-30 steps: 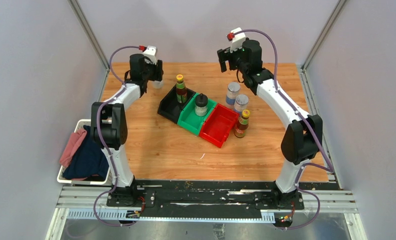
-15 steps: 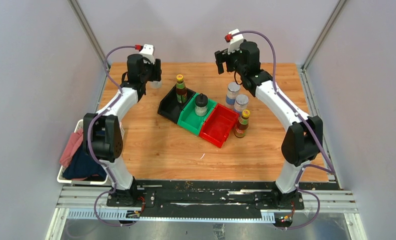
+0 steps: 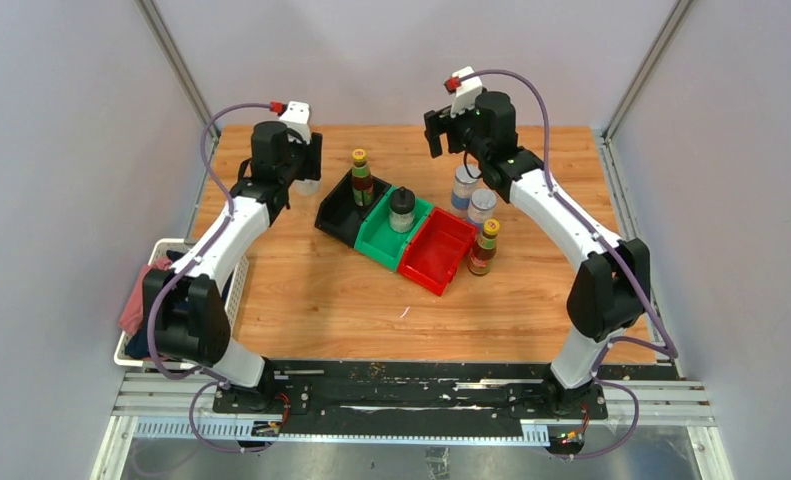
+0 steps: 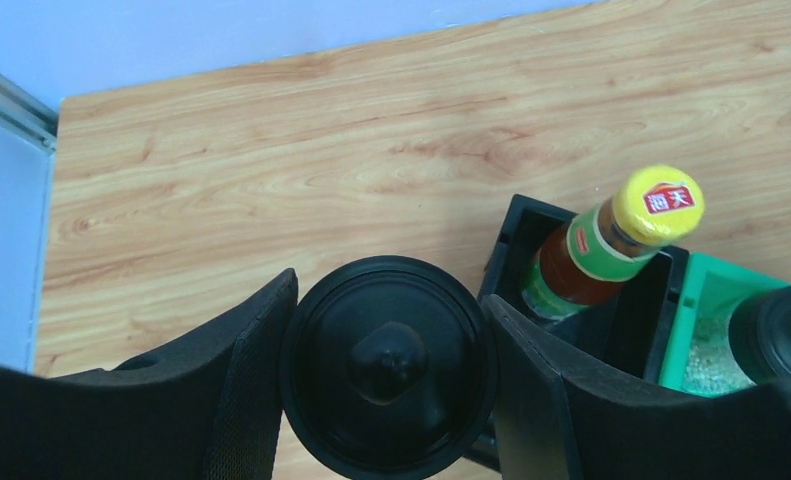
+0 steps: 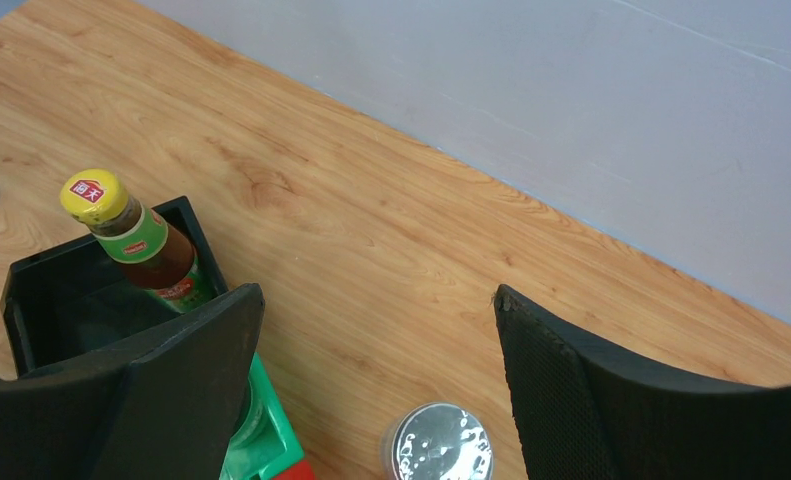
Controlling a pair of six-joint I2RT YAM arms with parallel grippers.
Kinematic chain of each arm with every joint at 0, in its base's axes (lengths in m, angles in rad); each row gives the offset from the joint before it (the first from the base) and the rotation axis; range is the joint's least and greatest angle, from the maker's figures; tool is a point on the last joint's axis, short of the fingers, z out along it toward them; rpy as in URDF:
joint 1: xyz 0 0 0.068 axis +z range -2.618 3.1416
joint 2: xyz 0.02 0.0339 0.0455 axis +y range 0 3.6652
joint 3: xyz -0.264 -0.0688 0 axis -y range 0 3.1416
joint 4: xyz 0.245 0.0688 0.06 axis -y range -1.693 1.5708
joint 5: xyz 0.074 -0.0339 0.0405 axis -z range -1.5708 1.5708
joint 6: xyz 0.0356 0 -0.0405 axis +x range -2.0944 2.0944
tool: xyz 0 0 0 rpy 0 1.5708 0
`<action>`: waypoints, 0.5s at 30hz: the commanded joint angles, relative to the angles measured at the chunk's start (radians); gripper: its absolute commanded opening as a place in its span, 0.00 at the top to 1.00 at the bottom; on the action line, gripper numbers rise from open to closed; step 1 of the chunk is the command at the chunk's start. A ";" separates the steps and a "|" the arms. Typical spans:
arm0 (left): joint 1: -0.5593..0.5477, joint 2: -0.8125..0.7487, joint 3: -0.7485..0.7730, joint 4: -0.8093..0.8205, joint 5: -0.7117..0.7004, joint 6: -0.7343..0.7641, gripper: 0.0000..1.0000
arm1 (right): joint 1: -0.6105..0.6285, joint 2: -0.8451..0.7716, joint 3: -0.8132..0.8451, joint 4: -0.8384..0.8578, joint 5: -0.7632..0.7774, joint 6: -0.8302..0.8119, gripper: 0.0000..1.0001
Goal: Organize the condiment bottles
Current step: Pick up the bottle from the center of the board.
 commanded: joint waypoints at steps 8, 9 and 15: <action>-0.061 -0.181 -0.081 -0.051 -0.084 0.040 1.00 | 0.019 -0.096 -0.064 0.026 -0.011 0.018 0.11; -0.063 -0.190 -0.087 -0.055 -0.085 0.040 1.00 | 0.019 -0.097 -0.067 0.026 -0.011 0.018 0.11; -0.079 -0.241 -0.115 -0.084 -0.092 0.043 1.00 | 0.022 -0.101 -0.076 0.026 -0.009 0.018 0.11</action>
